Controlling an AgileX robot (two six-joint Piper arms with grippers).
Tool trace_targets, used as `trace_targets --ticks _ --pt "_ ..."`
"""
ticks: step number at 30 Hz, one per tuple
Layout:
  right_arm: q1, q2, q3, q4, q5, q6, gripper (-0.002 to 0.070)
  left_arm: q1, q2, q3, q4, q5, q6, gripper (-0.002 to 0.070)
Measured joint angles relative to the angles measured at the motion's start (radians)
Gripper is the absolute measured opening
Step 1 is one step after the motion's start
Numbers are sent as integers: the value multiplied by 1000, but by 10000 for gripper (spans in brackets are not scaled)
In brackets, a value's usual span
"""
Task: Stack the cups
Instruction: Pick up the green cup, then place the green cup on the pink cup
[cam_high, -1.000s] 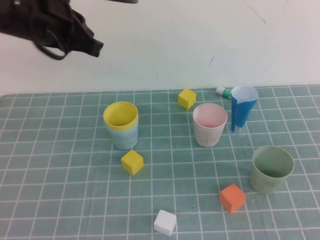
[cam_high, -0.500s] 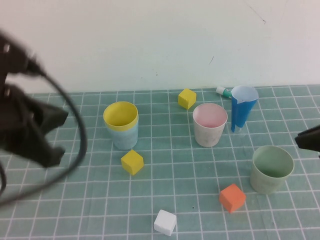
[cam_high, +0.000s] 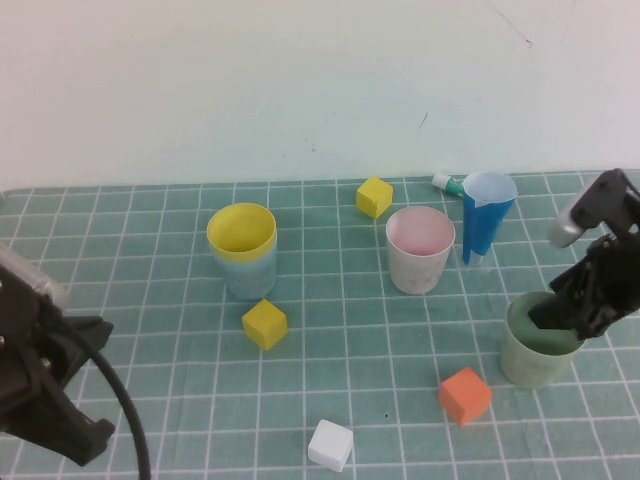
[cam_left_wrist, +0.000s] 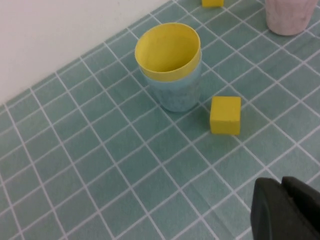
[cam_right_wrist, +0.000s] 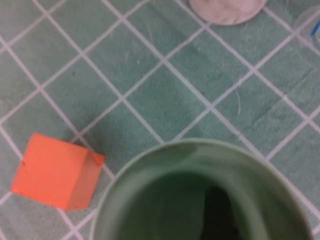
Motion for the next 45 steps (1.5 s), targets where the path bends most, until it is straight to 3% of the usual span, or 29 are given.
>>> trace_targets --ticks 3,7,9,18,22,30,37,45 --pt "22 34 0 -9 -31 -3 361 0 -15 7 13 -25 0 1" --pt "45 58 -7 -20 -38 -14 112 0 -17 9 28 -42 0 1" --pt "49 62 -26 -23 -31 -10 64 0 -17 9 31 -45 0 1" --pt "87 62 -313 -32 188 135 46 0 -17 9 33 -49 0 1" --pt "158 62 -454 -54 181 187 45 0 -17 9 33 -66 0 1" --pt "253 213 -762 -363 156 500 45 0 -17 9 33 -75 0 1" --pt "270 368 -928 -460 252 561 44 0 -17 9 33 -75 -2 0" --pt "305 414 -964 -567 270 572 57 0 -17 9 33 -101 -2 0"
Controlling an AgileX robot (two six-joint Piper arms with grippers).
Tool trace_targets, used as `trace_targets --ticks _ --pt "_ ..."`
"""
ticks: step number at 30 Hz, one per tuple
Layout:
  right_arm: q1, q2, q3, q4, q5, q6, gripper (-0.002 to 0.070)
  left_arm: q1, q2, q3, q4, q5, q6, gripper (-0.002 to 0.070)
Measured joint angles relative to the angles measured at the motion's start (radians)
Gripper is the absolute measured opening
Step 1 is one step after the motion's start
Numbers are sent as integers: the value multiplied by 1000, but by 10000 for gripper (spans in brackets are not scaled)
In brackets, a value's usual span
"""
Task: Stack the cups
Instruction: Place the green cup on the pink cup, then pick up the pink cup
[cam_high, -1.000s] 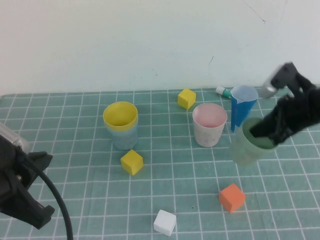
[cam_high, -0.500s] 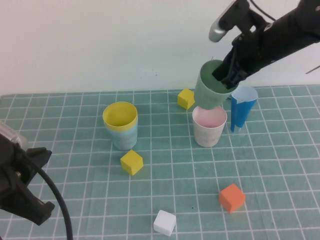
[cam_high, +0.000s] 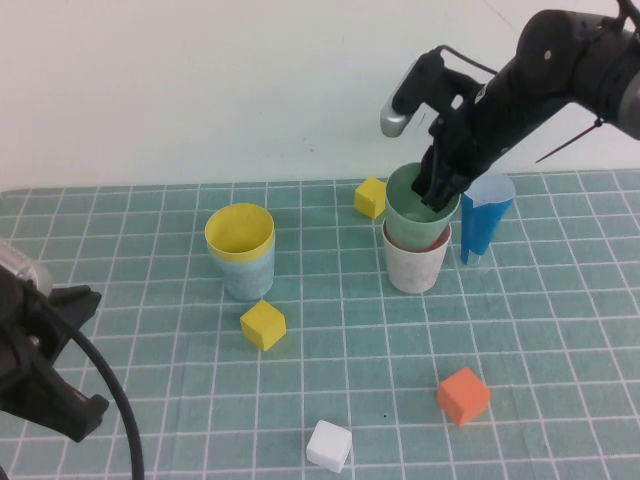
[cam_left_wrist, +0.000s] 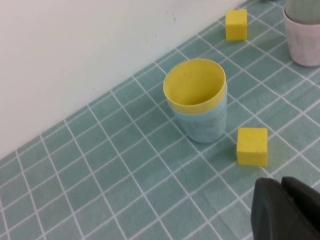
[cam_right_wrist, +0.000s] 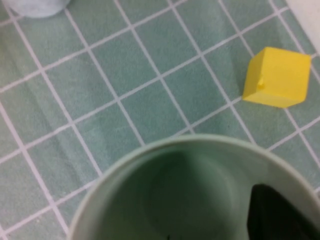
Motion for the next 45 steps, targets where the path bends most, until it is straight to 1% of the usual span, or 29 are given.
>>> trace_targets --ticks 2,5,7,10,12,16,18,20,23,26,29,34,37,39,40,41,42,44,45 --pt "7 6 -2 -8 0 0 95 0 0 0 0 -10 0 0" --pt "13 8 -1 -15 1 2 187 0 0 0 0 -14 0 -1" --pt "13 8 -2 -19 3 4 232 0 0 0 -2 -16 0 -1" --pt "14 8 -19 -21 28 4 266 0 0 0 -2 -16 0 -1" --pt "18 8 -45 -21 64 4 274 0 0 0 -2 -19 0 -1" --pt "32 6 -126 -5 172 4 284 0 0 0 -2 -25 0 -1" --pt "47 2 -154 14 228 4 302 0 0 0 -2 -27 0 -1" --pt "70 2 -167 27 269 4 356 0 0 0 -2 -27 2 -1" --pt "102 9 -169 25 293 4 459 0 0 0 -2 -27 2 -1" --pt "121 34 -169 14 291 4 508 0 0 0 -2 -27 2 -1" --pt "123 63 -169 -15 288 19 522 0 0 0 -2 -27 2 -1" --pt "123 93 -167 -107 288 90 526 0 0 0 -2 -27 2 -1" --pt "123 108 -167 -119 288 106 524 0 0 0 -2 -27 2 -1" --pt "123 116 -167 -119 288 109 498 0 0 0 -2 -27 2 -1" --pt "123 121 -167 -117 287 109 462 0 0 0 -2 -27 2 -1" --pt "123 125 -167 -112 287 106 407 0 0 0 -2 -27 2 -1" --pt "123 129 -167 -108 287 103 335 0 0 0 -2 -27 2 -1" --pt "123 138 -167 -101 287 93 167 0 2 0 -2 -27 2 -1" --pt "123 142 -167 -96 287 93 120 0 2 0 -2 -27 2 -1"
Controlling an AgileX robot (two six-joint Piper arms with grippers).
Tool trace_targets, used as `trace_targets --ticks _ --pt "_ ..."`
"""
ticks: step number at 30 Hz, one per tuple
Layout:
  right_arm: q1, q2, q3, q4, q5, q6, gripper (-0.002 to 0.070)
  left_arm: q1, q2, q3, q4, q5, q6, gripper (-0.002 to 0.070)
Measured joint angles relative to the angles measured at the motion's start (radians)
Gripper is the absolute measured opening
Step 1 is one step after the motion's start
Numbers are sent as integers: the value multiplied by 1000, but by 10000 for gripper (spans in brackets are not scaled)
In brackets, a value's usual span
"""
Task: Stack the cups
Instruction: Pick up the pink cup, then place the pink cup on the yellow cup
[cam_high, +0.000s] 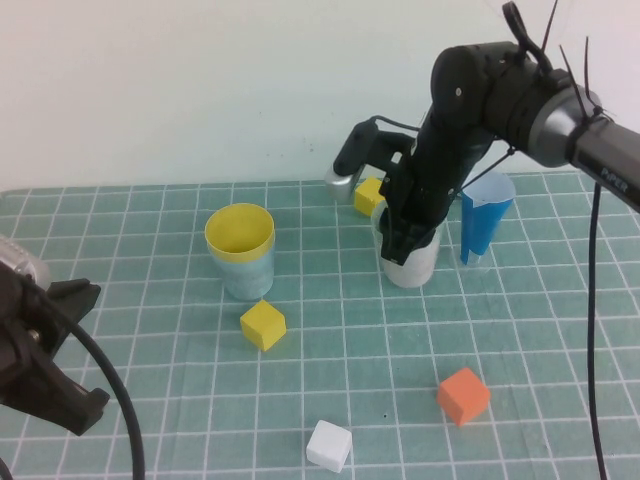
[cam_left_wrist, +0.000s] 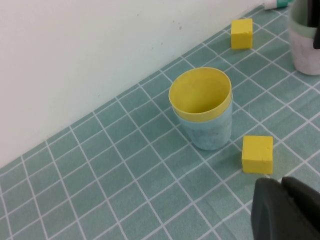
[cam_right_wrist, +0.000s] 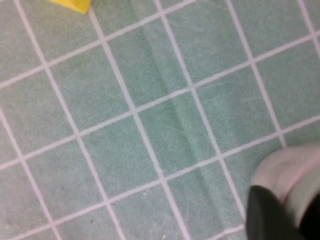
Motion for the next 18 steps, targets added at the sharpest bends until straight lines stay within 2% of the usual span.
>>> trace_targets --ticks 1,3,8,13,18 --pt "0 2 0 2 0 -2 78 0 2 0 0 0 0 -1" --pt "0 2 0 3 -7 -12 47 0 2 0 -1 0 0 -1" --pt "0 6 -55 15 6 -23 40 0 2 0 -1 0 -2 -1" --pt "11 -17 -170 130 4 -45 39 0 2 0 -2 0 -18 -1" --pt "80 -45 -286 233 -20 -106 37 0 2 0 14 0 -81 -1"
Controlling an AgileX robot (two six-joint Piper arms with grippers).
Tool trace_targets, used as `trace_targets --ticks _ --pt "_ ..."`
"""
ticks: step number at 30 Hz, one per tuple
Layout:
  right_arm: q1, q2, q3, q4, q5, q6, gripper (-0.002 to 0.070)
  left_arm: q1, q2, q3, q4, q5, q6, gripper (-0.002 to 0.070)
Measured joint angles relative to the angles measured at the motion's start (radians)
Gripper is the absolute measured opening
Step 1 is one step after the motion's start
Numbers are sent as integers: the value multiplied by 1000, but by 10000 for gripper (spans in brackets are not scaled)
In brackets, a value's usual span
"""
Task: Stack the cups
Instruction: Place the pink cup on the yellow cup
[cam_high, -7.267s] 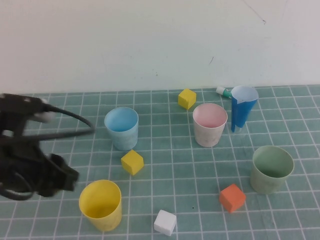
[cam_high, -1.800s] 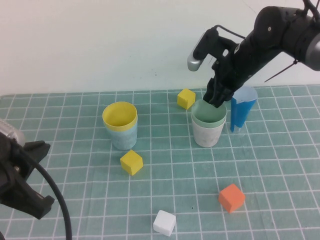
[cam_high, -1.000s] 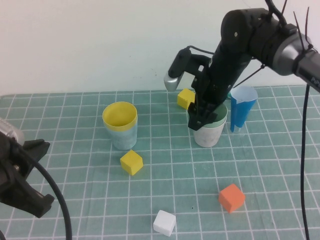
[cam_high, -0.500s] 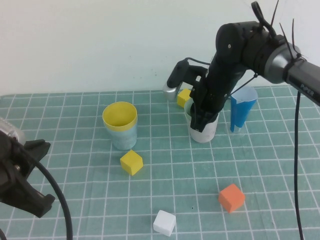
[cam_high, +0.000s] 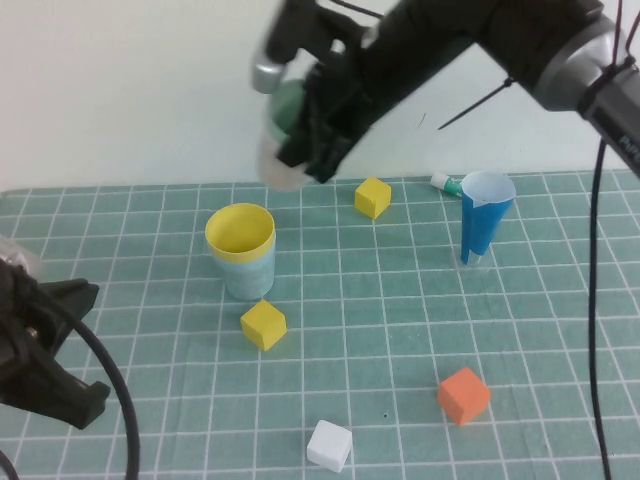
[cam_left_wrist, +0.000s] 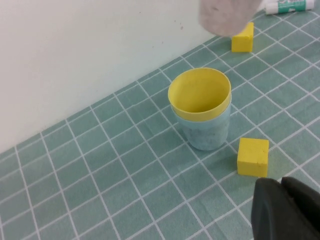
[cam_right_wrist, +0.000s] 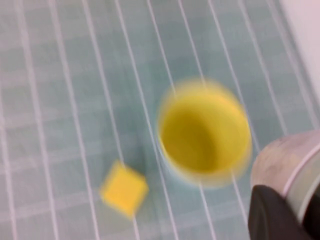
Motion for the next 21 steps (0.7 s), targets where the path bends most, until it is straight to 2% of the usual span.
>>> trace_targets --ticks 5,9,21 --pt "79 1 -16 21 -31 -63 37 13 0 0 89 0 -133 -1" --pt "98 26 -16 25 -33 -72 37 35 0 0 152 0 -223 -1" --pt "98 103 -16 3 -39 -74 39 37 0 0 170 2 -246 -1"
